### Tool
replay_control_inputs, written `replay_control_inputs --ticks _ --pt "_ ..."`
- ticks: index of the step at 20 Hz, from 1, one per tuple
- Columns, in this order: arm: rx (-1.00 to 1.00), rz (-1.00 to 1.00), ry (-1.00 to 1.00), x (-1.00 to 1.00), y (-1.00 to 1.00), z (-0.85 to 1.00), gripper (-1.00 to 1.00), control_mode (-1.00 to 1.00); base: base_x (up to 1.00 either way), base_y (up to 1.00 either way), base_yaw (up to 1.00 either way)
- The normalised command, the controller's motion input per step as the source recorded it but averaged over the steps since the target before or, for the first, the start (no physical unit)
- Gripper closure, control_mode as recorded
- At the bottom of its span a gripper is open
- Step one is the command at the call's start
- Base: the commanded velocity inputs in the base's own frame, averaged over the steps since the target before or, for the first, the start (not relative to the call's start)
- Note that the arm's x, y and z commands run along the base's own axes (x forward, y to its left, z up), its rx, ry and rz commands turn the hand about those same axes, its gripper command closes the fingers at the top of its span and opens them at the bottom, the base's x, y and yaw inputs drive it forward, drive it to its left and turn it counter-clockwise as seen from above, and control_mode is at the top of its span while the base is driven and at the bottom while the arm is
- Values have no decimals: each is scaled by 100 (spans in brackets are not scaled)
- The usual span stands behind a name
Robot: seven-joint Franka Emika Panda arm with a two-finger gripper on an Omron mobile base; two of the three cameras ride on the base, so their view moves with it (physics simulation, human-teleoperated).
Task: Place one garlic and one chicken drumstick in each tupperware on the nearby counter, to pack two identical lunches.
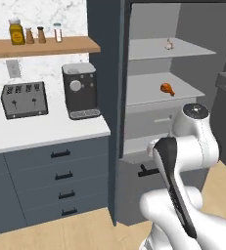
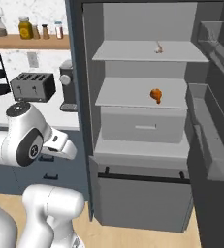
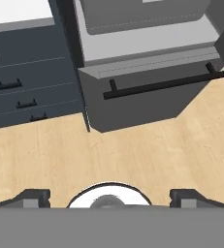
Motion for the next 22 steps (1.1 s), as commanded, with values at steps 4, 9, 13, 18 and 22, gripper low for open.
replay_control_inputs --ticks 4,9,13,18,22 --pt "0 0 0 0 0 0 -100 100 1 -67 0" --pt "0 0 0 0 0 0 -100 100 16 -30 0" --pt "0 0 0 0 0 0 -100 100 29 -36 0" --pt "0 0 0 0 0 0 -100 100 38 -34 0" --pt "0 0 0 0 0 0 -100 100 48 -24 0"
